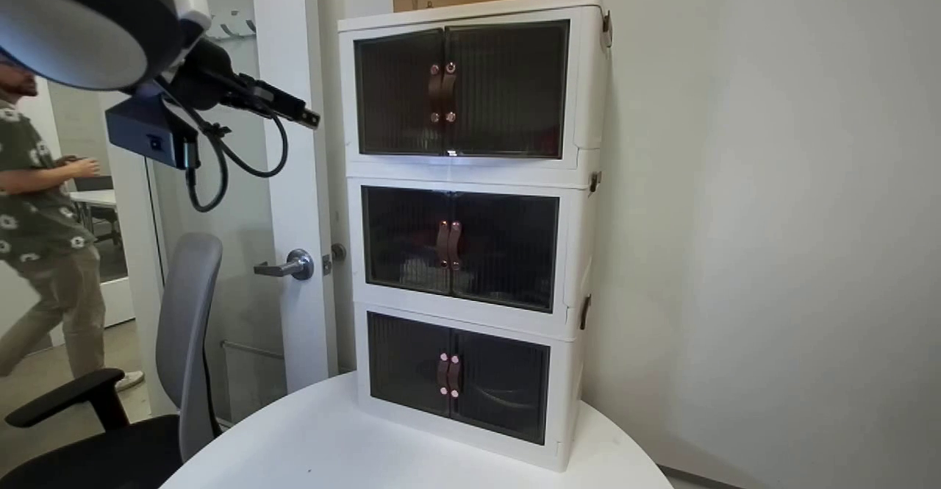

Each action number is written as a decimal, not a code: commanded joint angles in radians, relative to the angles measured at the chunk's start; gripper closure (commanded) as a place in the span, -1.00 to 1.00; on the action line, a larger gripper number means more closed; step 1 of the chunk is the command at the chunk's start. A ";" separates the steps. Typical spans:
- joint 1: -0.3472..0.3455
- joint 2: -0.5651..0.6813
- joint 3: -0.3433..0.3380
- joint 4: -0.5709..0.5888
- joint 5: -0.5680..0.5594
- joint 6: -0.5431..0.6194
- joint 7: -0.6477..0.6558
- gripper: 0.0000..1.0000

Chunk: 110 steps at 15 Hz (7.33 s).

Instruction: Open the doors of the topmost cabinet.

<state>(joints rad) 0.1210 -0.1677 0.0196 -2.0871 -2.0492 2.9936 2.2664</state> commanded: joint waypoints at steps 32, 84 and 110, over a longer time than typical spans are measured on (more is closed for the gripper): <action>-0.428 0.798 -0.275 1.243 -0.015 1.235 -0.238 -1.00; -0.206 0.780 -0.263 1.292 0.123 0.733 -0.266 -1.00; -0.310 0.739 -0.124 1.045 0.171 0.859 -0.396 -1.00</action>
<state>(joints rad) -0.1718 0.5888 -0.1453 -1.0117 -1.9172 3.8446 1.9424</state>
